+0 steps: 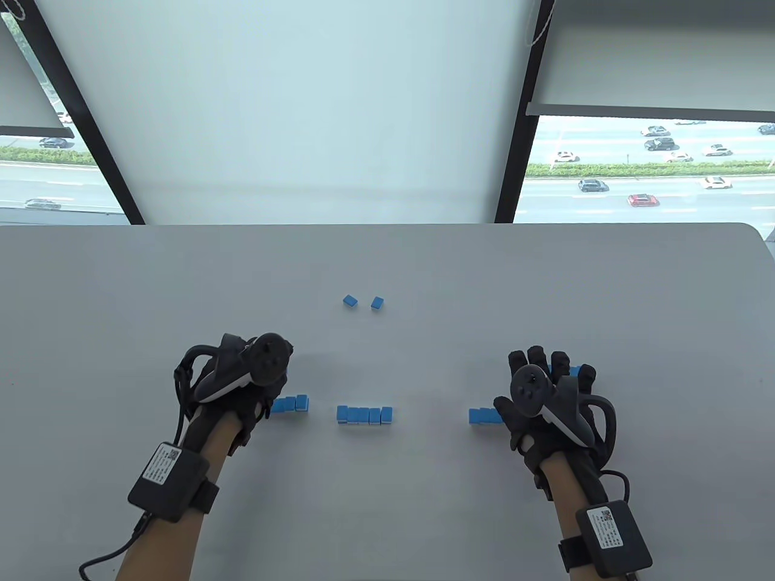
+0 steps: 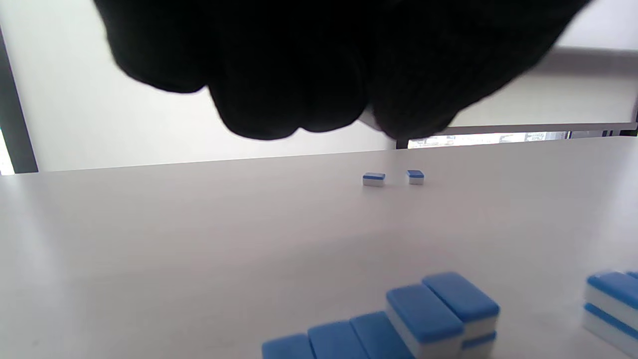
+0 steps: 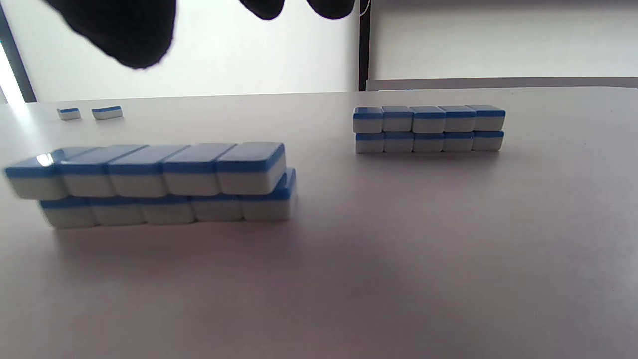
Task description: Build mahjong tile wall
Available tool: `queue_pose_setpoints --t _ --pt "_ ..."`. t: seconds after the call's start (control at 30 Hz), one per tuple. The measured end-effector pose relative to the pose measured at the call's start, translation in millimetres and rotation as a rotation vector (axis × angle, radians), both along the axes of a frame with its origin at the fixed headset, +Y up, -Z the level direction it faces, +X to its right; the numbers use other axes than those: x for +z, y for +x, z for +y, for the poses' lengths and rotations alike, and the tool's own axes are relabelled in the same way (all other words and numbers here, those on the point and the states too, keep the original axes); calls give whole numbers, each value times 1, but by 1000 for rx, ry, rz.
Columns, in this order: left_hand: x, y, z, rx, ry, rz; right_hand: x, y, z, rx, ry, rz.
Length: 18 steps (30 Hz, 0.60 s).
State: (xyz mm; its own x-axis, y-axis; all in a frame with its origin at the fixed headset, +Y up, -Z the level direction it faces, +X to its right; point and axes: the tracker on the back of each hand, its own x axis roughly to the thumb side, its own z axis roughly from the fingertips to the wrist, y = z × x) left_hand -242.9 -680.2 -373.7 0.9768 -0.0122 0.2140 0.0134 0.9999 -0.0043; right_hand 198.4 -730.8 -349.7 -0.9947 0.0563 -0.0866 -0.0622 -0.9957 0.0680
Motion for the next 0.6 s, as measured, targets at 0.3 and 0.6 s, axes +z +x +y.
queue_pose_setpoints --t 0.3,0.6 --pt "17 -17 -48 51 -47 26 -2 0 -6 7 -26 -11" --pt "11 -15 -67 50 -92 25 -2 1 -6 14 -30 -20"
